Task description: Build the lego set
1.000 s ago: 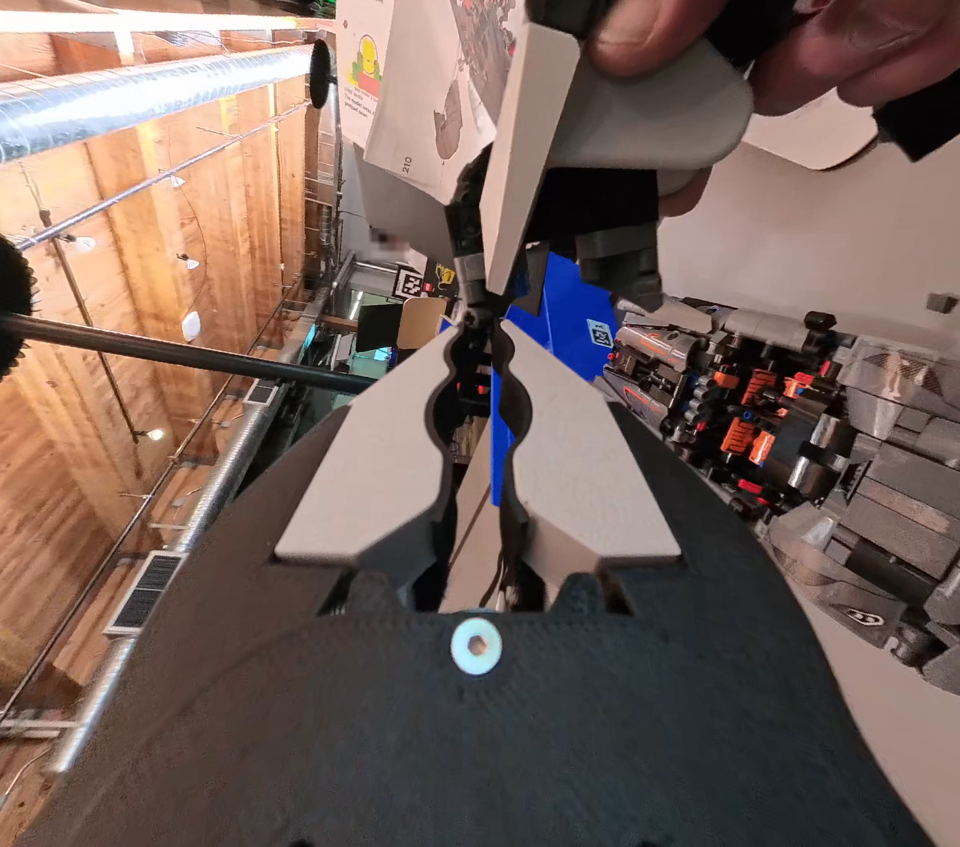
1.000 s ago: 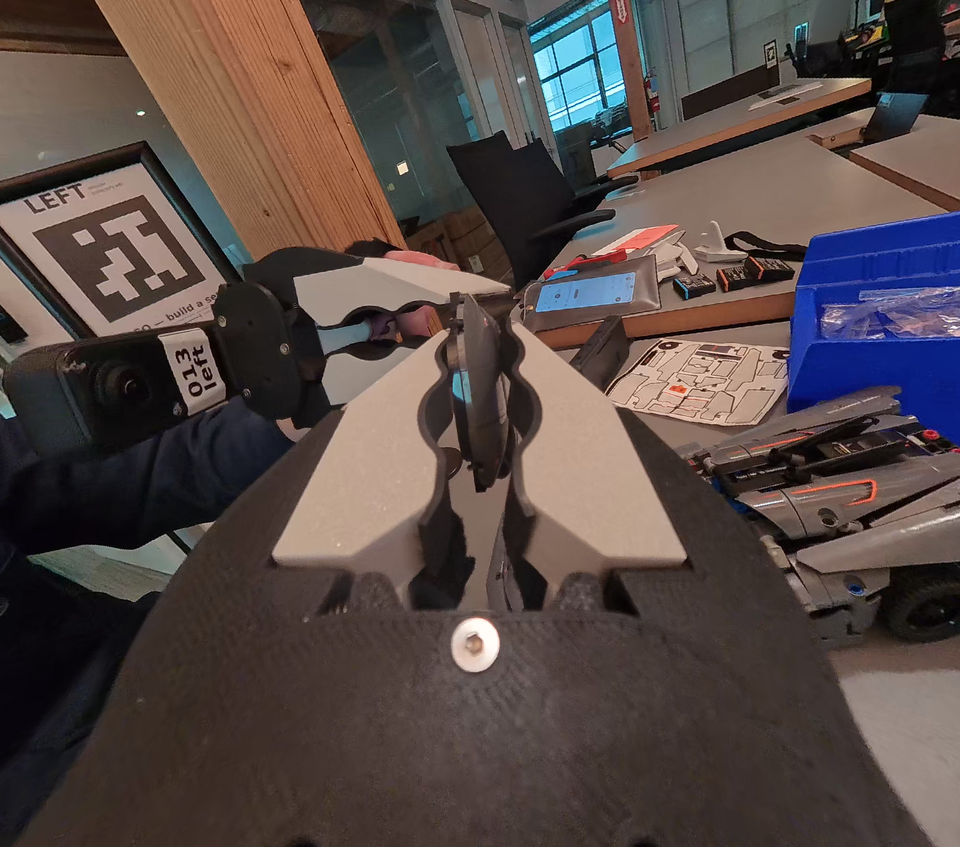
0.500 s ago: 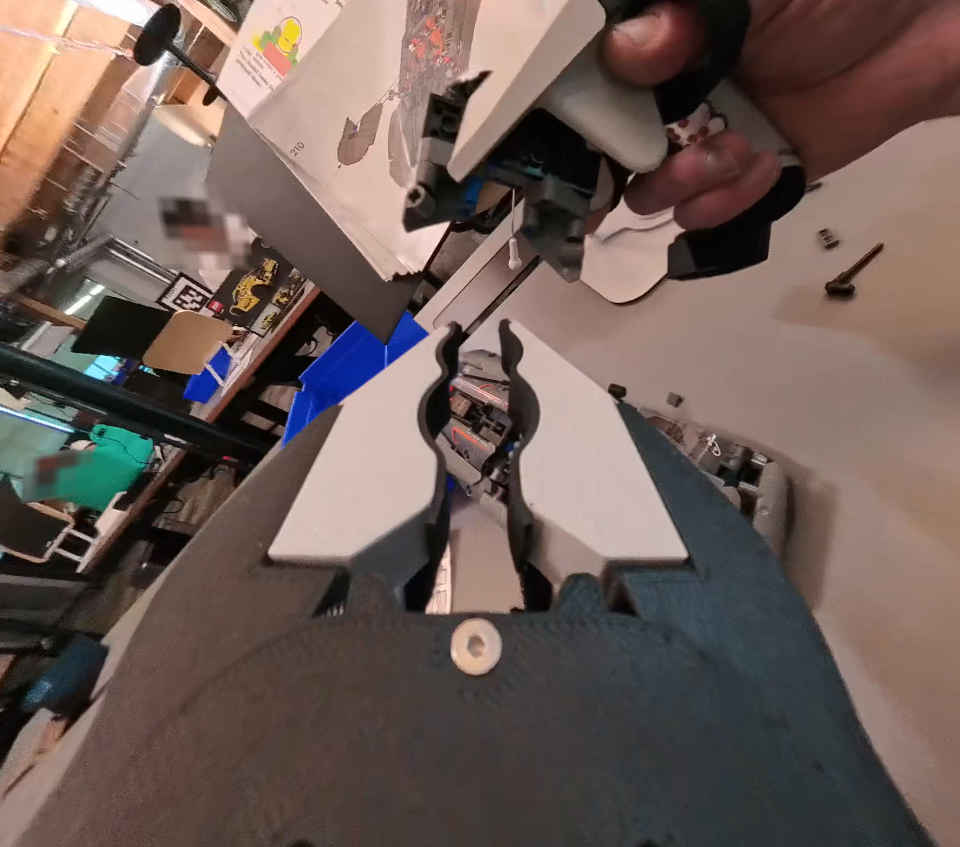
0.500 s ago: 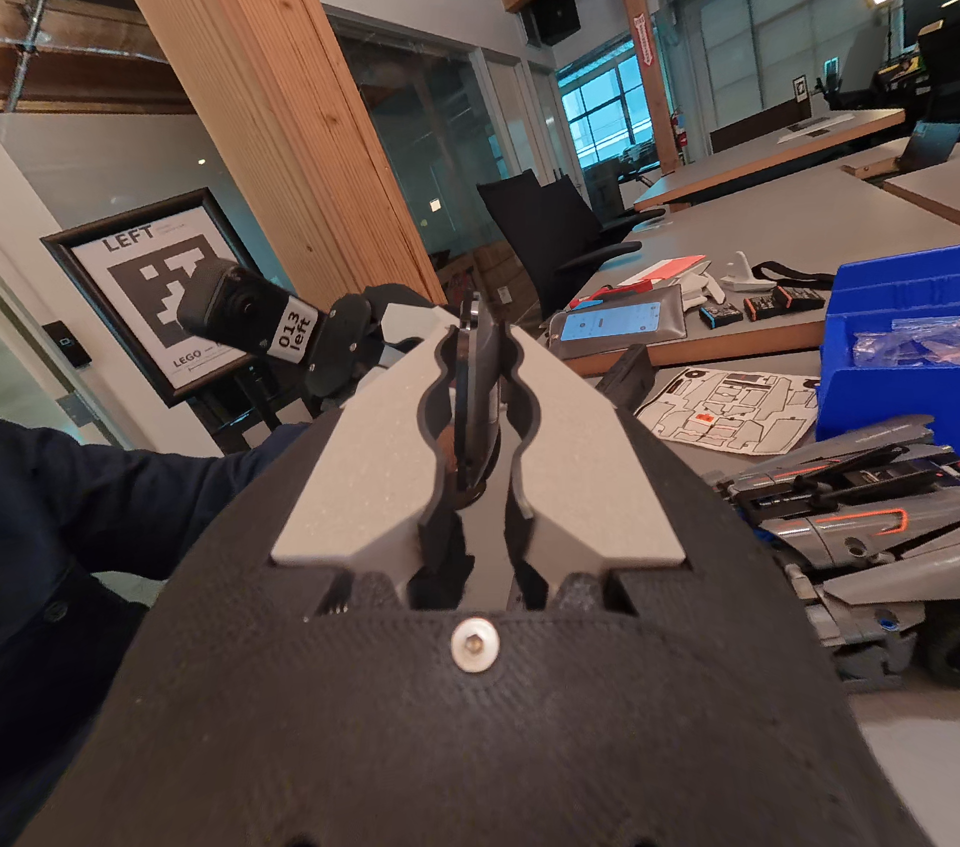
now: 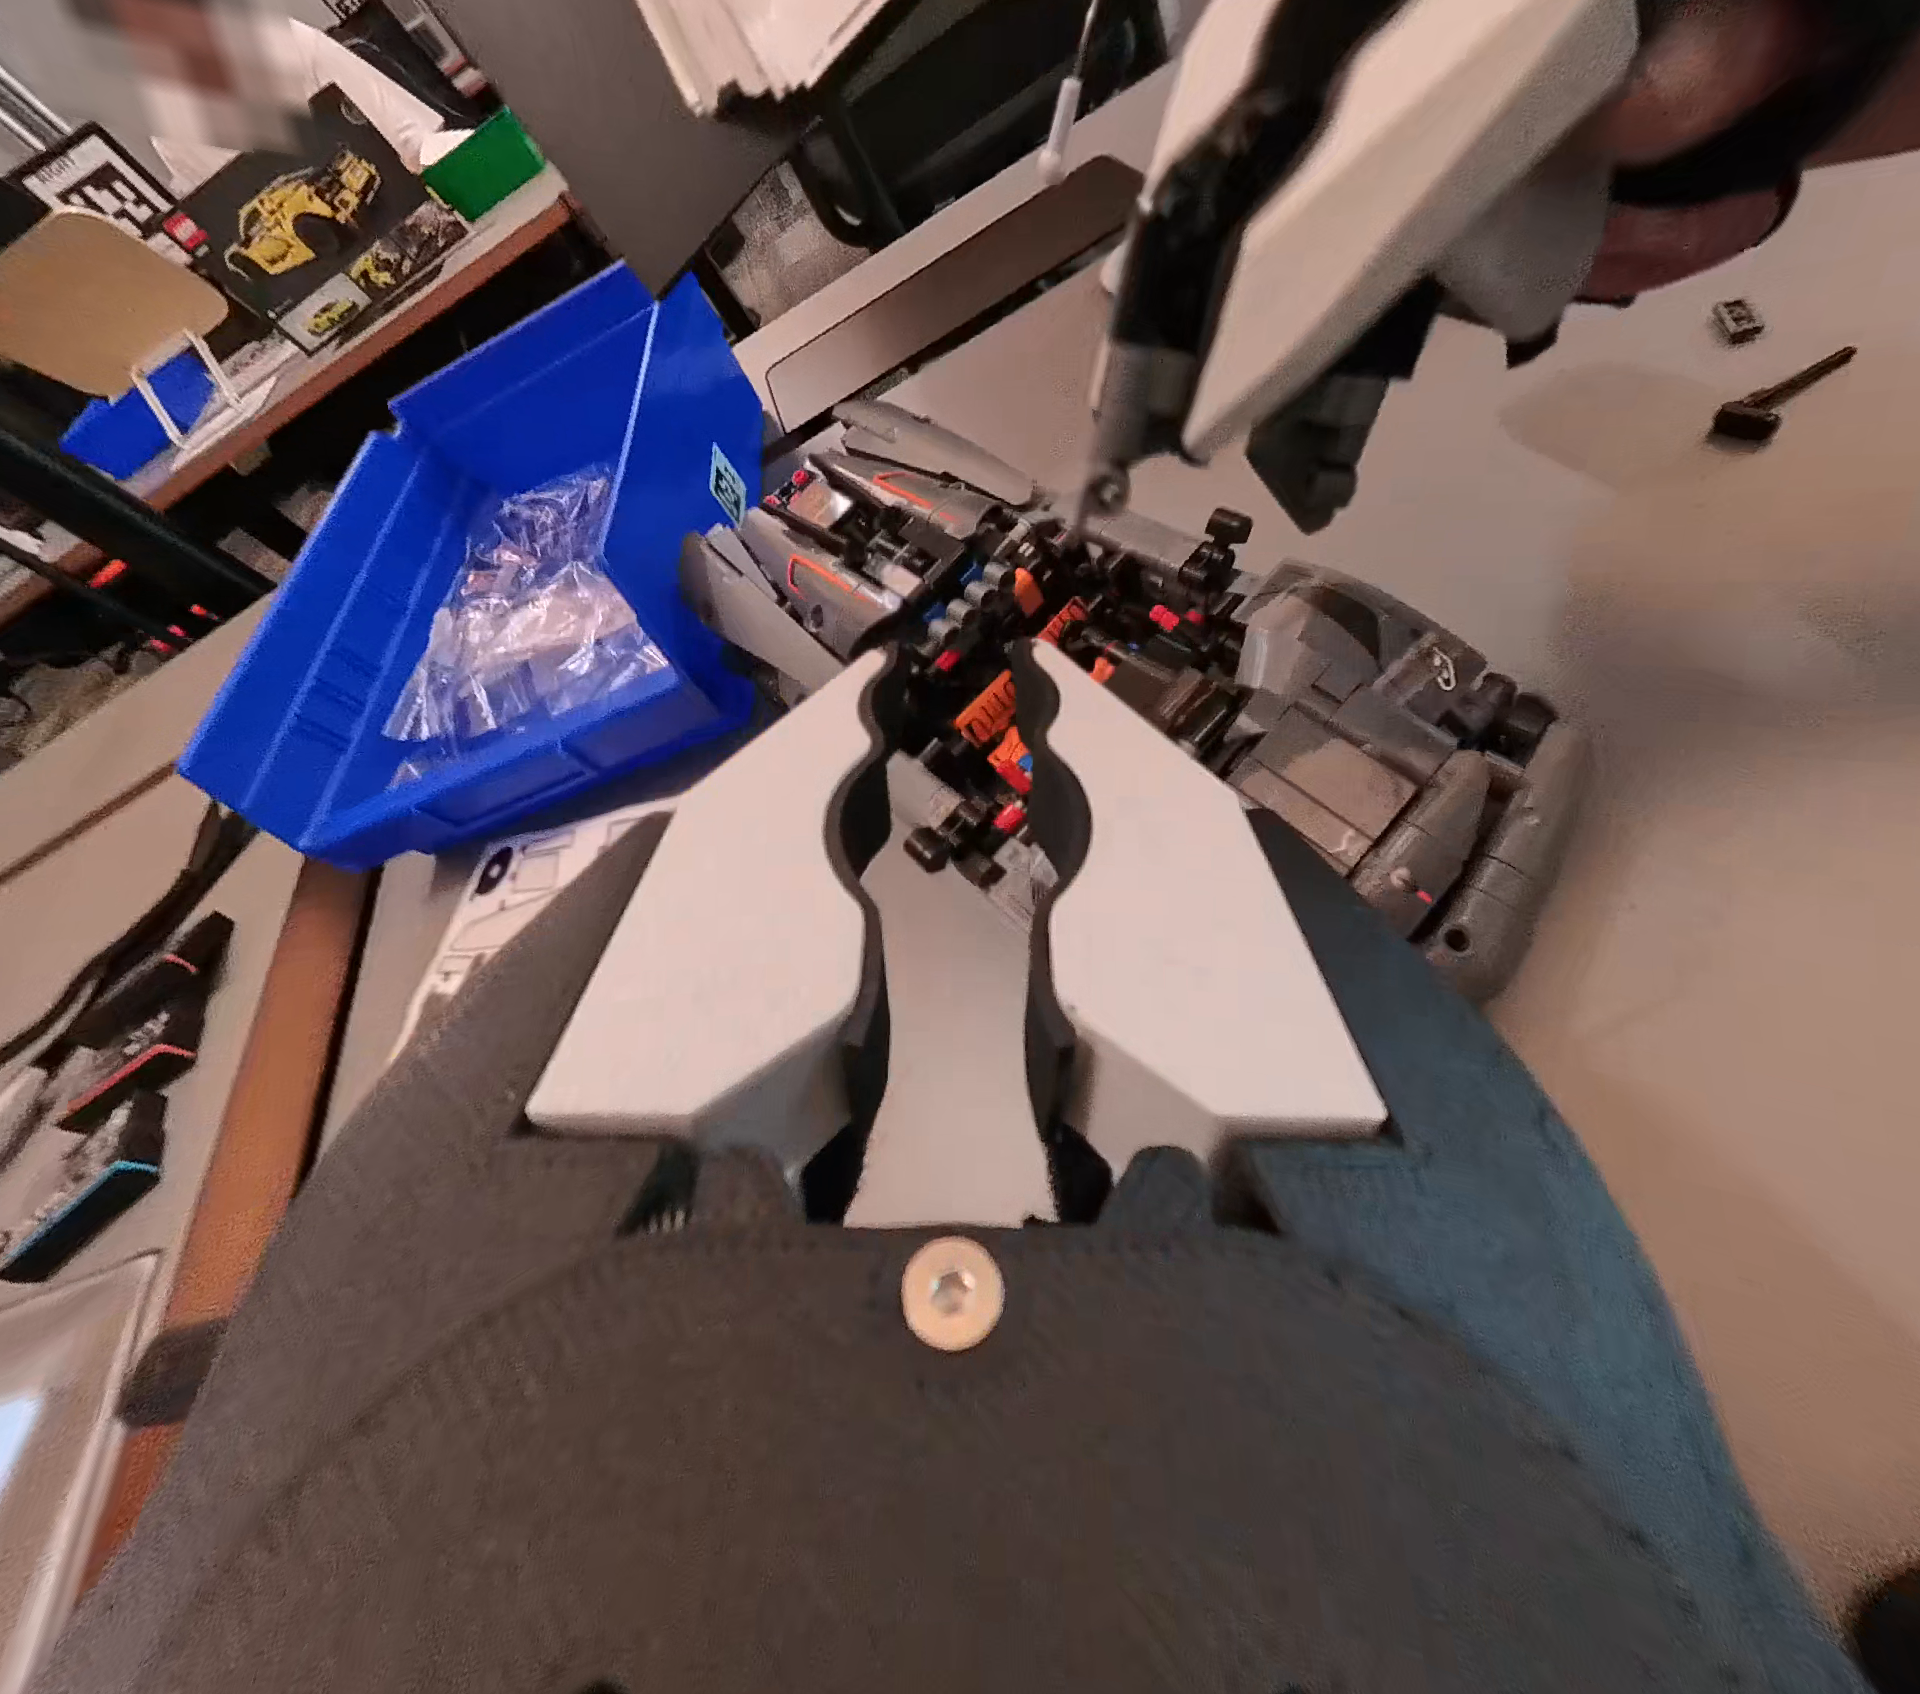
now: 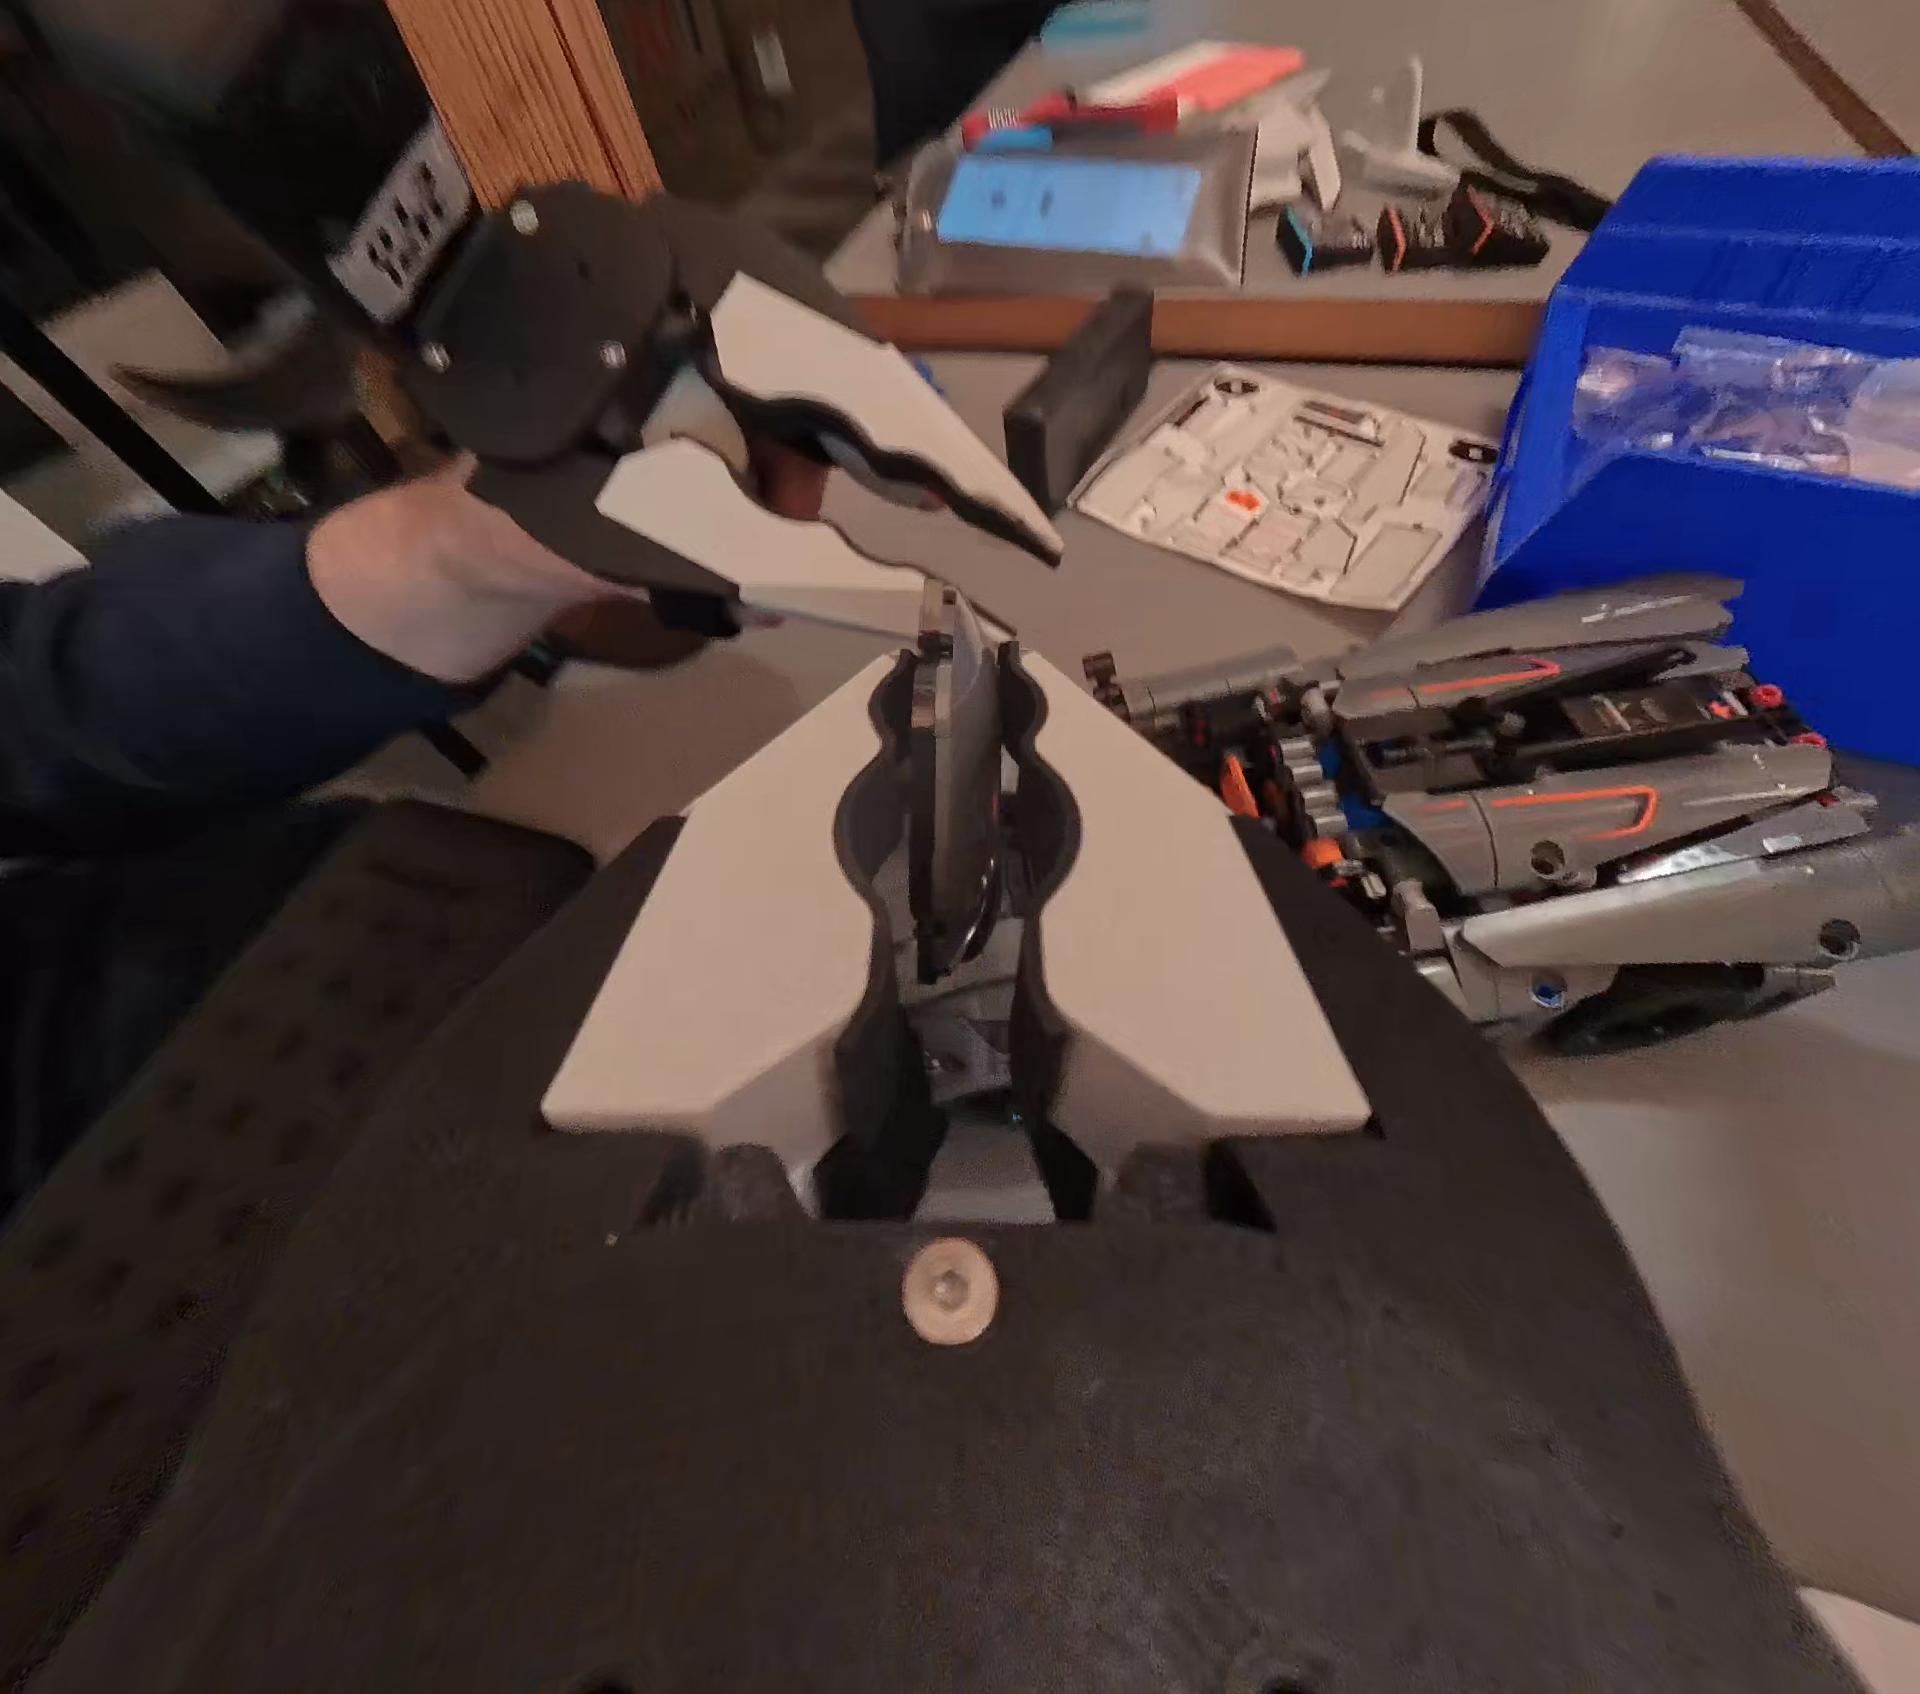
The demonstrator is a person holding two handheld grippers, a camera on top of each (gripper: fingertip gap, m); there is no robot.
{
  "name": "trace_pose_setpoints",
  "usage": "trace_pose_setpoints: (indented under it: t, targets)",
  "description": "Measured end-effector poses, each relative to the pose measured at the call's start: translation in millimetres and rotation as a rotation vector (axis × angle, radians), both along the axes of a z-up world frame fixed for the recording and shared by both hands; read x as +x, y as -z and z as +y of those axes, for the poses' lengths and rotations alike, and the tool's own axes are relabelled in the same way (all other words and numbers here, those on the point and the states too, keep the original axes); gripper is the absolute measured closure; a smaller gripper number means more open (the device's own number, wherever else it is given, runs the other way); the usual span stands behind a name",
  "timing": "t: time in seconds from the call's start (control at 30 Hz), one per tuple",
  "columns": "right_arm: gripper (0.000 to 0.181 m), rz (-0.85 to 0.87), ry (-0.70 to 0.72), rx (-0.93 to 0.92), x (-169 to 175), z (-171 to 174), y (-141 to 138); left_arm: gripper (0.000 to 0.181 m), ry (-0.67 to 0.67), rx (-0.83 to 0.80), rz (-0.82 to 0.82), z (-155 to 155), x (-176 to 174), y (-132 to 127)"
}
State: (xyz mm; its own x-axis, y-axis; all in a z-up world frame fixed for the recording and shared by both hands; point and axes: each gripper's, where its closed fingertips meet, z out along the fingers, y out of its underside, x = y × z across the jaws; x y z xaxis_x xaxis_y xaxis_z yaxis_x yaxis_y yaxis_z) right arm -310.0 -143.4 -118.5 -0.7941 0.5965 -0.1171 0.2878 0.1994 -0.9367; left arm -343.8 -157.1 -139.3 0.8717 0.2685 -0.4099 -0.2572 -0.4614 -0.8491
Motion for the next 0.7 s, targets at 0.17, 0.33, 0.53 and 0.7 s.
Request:
trace_pose_setpoints:
  t: [0.17, 0.33, 0.53, 0.7]
  targets:
    - [0.167, -0.029, 0.004, 0.097, -11.5, -3.4, 28.7, 0.158, 0.012, 0.068, -0.069, -1.9, -8.4, 16.7]
    - [0.168, -0.008, -0.008, 0.111, -21.9, 2.8, 33.5, 0.154, 0.105, 0.116, -0.07, 4.1, -1.0, 20.8]
    - [0.167, 0.046, -0.073, 0.132, -26.8, -0.7, 29.5, 0.157, 0.176, 0.14, -0.035, 13.8, 3.2, 17.5]
    - [0.167, 0.071, -0.106, 0.161, -24.1, -5.0, 31.6, 0.171, 0.173, 0.118, 0.037, 19.8, 3.8, 17.5]
